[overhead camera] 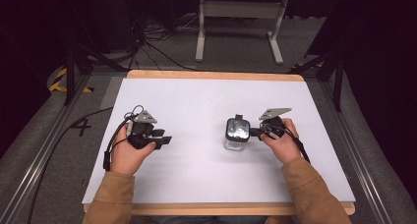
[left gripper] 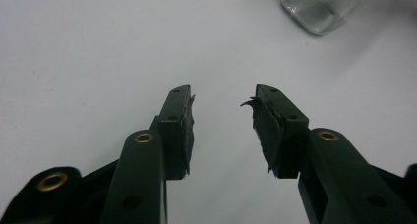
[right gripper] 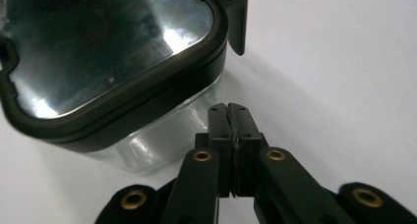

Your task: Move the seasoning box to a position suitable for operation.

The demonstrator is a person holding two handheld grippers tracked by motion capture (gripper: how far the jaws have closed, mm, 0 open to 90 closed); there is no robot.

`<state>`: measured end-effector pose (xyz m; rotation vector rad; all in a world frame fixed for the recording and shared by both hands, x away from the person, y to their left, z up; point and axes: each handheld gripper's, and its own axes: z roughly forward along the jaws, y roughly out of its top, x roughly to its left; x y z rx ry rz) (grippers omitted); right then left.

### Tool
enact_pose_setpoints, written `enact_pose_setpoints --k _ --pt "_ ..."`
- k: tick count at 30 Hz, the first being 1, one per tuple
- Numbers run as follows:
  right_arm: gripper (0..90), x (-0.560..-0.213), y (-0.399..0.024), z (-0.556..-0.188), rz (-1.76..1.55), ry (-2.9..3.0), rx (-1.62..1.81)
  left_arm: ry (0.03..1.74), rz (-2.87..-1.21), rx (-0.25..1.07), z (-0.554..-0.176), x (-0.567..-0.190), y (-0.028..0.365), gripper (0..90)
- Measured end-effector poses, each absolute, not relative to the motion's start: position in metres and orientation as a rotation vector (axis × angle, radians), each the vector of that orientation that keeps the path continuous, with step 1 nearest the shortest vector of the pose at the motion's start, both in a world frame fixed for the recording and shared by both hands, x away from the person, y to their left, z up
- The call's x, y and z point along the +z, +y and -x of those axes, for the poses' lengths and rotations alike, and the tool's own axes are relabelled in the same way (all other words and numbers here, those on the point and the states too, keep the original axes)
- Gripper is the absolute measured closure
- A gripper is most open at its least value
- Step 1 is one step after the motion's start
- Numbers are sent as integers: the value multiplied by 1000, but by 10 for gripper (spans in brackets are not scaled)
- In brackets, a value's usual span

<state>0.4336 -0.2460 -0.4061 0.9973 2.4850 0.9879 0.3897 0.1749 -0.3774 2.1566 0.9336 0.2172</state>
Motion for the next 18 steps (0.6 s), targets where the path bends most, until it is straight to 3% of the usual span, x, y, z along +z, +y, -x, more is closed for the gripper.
enact_pose_setpoints --k 18 --pt "900 -401 -248 -440 -1011 2453 1010 953 -2121 196 -385 -377 183 593"
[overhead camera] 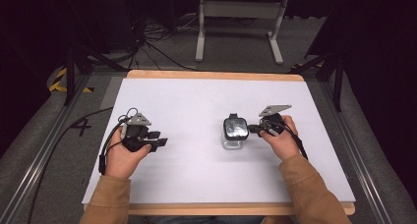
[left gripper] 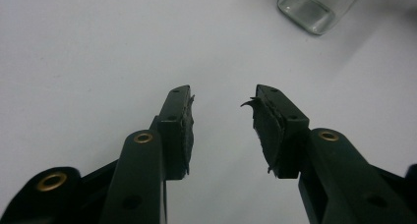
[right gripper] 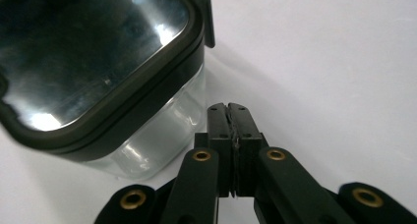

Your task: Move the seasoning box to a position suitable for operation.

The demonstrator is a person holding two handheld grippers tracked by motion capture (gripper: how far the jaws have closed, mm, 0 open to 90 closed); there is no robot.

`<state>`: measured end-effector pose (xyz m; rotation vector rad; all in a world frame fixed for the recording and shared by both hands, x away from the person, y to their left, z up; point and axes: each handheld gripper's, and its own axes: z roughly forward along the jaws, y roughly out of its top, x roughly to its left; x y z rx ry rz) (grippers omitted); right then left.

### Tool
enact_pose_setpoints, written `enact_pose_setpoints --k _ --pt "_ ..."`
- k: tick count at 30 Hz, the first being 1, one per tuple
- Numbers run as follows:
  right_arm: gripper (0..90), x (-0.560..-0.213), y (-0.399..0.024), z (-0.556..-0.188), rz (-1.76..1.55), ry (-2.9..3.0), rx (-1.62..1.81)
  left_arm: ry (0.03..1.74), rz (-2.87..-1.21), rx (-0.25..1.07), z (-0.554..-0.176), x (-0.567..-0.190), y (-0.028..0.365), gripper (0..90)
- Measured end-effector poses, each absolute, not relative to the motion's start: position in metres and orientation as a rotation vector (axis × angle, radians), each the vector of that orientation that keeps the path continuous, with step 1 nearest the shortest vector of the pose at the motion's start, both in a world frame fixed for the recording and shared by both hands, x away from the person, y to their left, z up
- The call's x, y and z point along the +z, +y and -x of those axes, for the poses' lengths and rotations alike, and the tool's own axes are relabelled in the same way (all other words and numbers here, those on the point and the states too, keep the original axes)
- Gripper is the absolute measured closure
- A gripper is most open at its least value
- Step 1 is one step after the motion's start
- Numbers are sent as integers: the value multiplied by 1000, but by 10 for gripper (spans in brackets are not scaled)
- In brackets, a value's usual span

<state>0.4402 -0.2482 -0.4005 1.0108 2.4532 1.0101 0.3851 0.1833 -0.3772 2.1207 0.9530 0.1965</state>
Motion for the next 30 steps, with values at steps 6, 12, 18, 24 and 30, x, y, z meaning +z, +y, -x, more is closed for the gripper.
enact_pose_setpoints --k 6,12,18,24,30 --pt "900 -383 -265 -437 -979 2428 1144 907 -2047 100 -386 -375 183 598" --pt "900 -365 -266 -436 -905 2431 1238 908 -2024 98 -391 -372 181 599" --pt "900 -348 -258 -436 -855 2426 1243 906 -2064 118 -398 -371 172 596" --pt "900 -339 -252 -439 -827 2428 1279 888 -2074 116 -403 -370 167 594" --pt "900 -336 -245 -444 -805 2443 1280 874 -2071 108 -406 -370 162 590"
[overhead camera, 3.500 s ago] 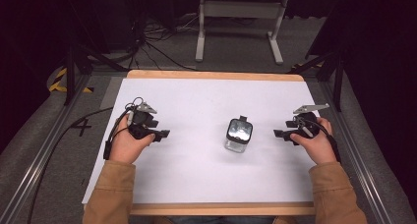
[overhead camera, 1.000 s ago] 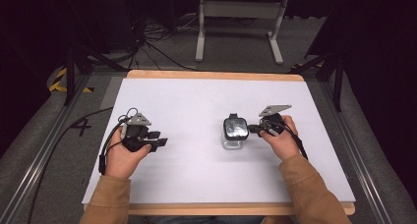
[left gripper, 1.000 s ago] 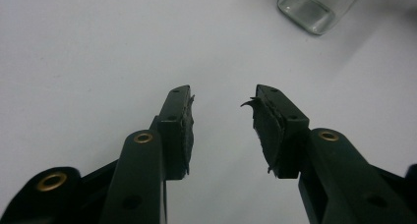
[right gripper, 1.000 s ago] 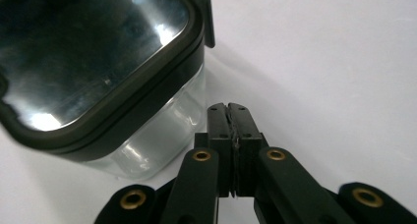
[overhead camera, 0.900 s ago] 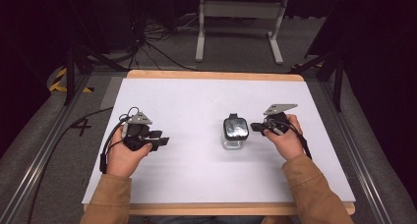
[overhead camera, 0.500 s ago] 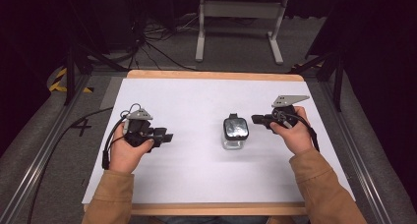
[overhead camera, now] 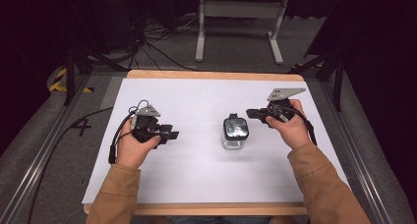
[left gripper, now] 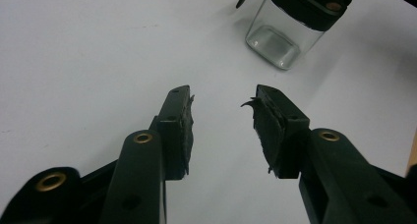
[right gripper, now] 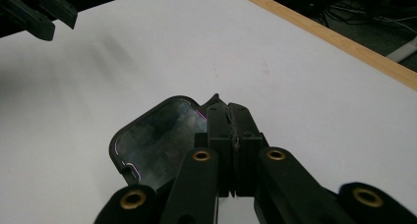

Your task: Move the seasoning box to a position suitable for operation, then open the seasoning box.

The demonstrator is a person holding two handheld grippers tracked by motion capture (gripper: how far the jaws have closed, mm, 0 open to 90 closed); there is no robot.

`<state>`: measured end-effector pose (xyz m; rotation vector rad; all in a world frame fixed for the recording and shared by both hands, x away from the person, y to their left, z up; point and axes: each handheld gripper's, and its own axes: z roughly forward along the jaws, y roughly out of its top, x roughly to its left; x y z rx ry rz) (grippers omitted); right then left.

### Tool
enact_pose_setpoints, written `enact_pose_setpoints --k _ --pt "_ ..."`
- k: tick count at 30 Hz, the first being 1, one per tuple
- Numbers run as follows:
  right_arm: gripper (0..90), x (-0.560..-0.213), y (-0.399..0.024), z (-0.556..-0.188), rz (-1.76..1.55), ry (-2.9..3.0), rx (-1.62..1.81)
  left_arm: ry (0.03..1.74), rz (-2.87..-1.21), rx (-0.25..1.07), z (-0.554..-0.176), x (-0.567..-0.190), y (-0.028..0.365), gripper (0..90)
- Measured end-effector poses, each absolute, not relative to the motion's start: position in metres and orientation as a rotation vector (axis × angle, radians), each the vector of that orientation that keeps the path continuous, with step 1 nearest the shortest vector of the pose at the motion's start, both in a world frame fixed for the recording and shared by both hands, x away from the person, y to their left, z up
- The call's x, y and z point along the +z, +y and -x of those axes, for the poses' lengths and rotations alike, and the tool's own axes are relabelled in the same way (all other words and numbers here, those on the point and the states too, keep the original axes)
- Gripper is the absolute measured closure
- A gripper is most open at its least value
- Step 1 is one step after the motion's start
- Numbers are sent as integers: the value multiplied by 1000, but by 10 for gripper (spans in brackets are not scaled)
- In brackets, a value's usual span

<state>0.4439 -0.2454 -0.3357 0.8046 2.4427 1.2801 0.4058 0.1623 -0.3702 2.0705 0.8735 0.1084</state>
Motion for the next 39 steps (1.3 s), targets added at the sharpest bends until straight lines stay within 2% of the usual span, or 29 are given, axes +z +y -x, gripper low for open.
enact_pose_setpoints --k 17,39 --pt "854 -342 -226 -477 -733 2536 1321 871 -2090 96 -405 -372 158 585" --pt "875 -360 -222 -493 -780 2578 1298 869 -2093 88 -406 -373 157 587"
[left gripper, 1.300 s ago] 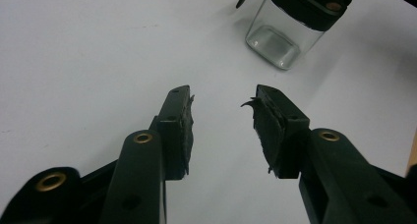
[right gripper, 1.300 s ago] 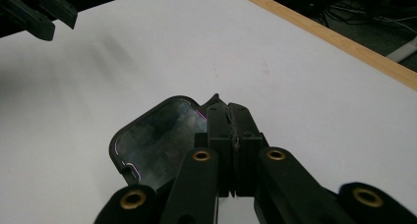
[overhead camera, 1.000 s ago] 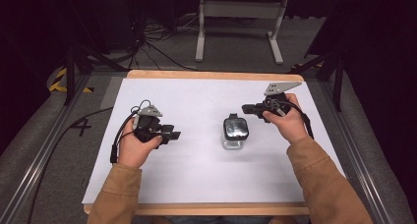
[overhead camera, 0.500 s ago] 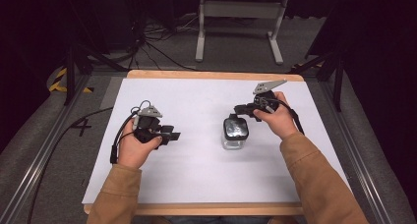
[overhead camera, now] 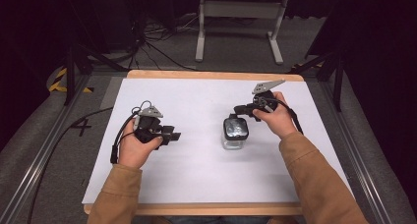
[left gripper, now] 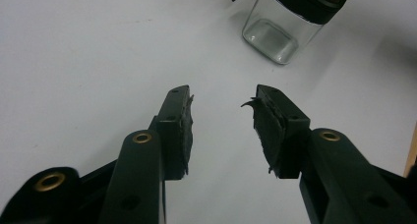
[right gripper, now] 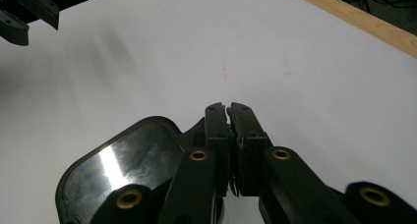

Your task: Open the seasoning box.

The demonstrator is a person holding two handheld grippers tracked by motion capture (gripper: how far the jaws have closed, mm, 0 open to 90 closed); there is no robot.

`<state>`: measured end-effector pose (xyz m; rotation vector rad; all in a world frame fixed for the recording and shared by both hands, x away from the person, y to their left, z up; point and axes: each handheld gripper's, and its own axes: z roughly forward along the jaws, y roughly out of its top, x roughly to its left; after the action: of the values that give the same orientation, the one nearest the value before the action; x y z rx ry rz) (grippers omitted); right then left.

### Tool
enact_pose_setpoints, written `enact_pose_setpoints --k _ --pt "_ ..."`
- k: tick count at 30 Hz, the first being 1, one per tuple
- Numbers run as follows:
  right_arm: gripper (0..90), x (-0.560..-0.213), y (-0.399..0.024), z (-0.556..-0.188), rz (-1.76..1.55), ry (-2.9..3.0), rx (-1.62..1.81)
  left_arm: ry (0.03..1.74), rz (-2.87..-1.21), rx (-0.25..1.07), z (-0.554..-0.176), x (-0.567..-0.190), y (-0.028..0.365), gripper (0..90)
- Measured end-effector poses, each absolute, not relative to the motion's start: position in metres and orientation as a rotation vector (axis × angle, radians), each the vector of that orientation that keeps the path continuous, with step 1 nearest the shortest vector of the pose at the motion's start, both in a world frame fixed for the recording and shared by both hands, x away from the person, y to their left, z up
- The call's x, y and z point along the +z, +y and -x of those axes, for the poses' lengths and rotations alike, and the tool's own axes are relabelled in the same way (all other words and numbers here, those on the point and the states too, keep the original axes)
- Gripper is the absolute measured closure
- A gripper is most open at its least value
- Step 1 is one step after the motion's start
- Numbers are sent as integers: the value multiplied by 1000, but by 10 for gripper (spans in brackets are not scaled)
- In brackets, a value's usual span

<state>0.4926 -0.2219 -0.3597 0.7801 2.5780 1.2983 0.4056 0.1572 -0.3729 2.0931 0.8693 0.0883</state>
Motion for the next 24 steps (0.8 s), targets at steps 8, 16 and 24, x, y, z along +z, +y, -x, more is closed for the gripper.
enact_pose_setpoints --k 8,16,24 --pt "898 -358 -221 -495 -799 2602 1266 852 -2107 84 -405 -374 154 590" --pt "899 -362 -221 -496 -803 2604 1229 850 -2106 77 -405 -374 151 592" --pt "895 -357 -215 -494 -758 2587 1285 847 -2109 75 -405 -375 149 592"
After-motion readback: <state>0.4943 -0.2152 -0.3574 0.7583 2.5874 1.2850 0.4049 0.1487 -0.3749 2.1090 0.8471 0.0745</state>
